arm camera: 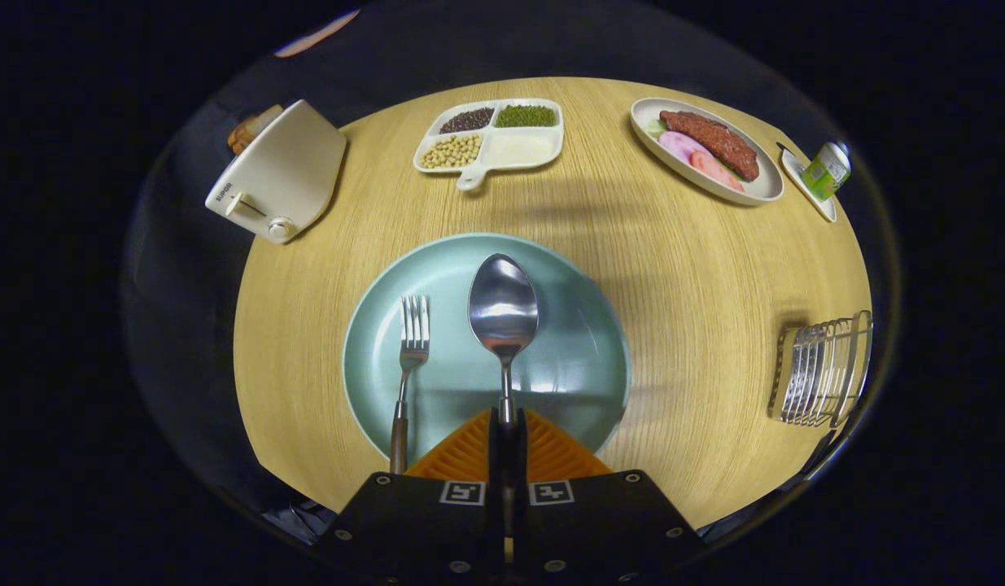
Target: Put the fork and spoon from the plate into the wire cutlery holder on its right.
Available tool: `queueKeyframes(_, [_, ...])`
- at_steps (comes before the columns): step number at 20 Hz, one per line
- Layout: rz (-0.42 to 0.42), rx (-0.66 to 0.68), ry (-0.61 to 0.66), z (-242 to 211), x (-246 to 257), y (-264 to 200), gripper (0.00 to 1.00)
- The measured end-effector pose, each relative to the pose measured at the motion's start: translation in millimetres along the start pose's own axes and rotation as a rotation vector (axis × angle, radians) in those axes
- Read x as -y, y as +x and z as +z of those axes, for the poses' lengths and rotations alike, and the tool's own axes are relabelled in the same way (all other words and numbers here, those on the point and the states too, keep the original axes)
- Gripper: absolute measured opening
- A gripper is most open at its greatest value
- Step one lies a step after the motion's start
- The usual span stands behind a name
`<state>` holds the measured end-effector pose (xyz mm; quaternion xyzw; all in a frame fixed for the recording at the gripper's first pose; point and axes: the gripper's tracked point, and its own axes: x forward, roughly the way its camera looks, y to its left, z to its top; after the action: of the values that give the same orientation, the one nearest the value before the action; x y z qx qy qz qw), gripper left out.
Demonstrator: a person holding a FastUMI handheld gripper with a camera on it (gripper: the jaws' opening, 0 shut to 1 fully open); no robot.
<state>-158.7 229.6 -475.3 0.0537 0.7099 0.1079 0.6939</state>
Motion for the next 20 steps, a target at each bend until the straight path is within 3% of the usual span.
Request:
queueKeyframes(9, [-0.021, 0.212, 0.056, 33, 60, -91, 0.05])
queueKeyframes(20, [-0.146, 0.233, 0.227, -6, 191, -142, 0.05])
